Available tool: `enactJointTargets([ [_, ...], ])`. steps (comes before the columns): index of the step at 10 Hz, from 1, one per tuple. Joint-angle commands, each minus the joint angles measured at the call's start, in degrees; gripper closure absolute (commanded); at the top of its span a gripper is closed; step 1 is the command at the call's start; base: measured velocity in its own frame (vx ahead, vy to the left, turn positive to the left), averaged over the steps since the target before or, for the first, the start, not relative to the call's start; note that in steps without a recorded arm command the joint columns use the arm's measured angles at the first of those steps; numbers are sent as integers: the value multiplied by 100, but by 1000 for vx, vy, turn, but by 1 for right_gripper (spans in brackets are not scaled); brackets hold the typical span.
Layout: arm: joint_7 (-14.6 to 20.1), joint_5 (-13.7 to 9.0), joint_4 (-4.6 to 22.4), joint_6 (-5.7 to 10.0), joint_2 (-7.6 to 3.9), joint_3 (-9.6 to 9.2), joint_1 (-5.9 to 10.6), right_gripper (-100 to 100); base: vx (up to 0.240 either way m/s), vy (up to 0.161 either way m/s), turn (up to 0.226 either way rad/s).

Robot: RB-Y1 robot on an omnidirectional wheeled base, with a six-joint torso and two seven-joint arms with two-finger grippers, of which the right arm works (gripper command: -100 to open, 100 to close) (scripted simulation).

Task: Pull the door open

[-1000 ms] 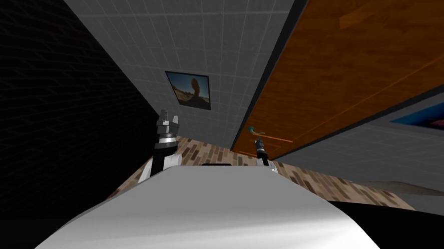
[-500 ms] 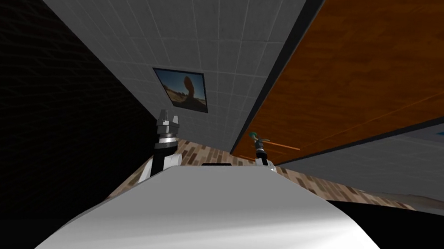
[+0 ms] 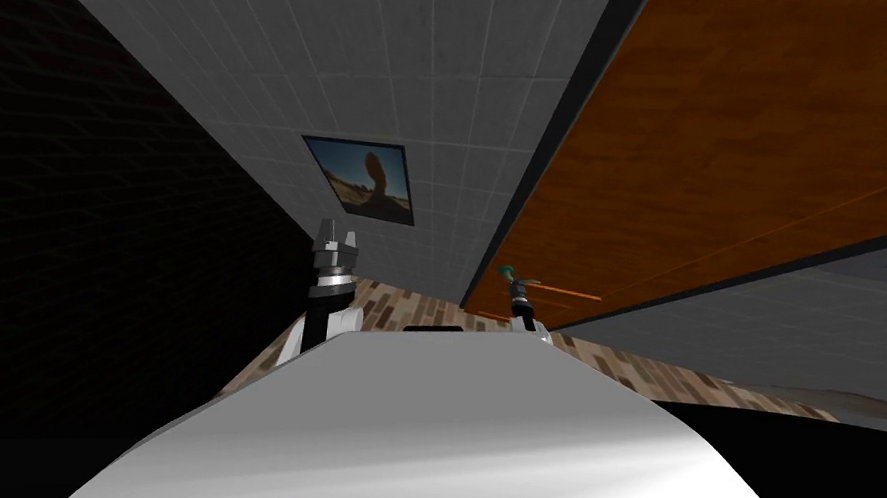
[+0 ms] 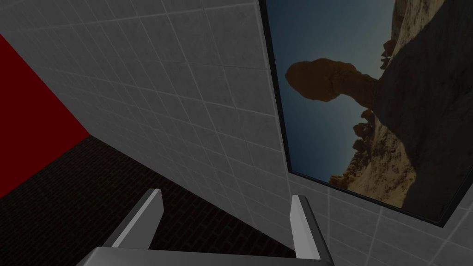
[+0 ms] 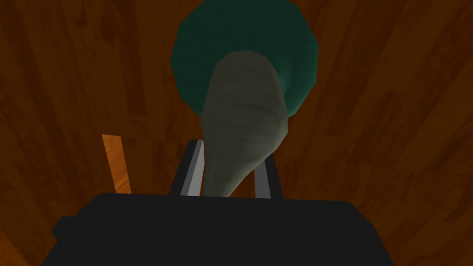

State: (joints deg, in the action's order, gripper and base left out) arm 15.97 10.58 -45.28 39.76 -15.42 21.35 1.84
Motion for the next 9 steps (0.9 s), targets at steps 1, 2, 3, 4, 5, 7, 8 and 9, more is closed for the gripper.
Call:
enactJointTargets([
  [1,-7,3,-10,13,-1,-3,4,100,-9,1,-2],
  [2,-7,3,-10,13,-1,-3,4,100,0,0,0],
  [3,109,45,-2,60,-60,-85,-52,100,-127,-27,122],
  [4,173,69,-6,97,-97,-133,-78,100,-214,-86,168],
  [5,246,97,-11,138,-139,-187,-107,100,-232,-111,152],
  [7,405,158,-23,229,-231,-305,-171,100,-217,-62,126],
  [8,486,189,-28,275,-278,-365,-203,100,-198,-38,110],
  [9,562,218,-34,318,-322,-422,-233,100,-183,-60,124],
])
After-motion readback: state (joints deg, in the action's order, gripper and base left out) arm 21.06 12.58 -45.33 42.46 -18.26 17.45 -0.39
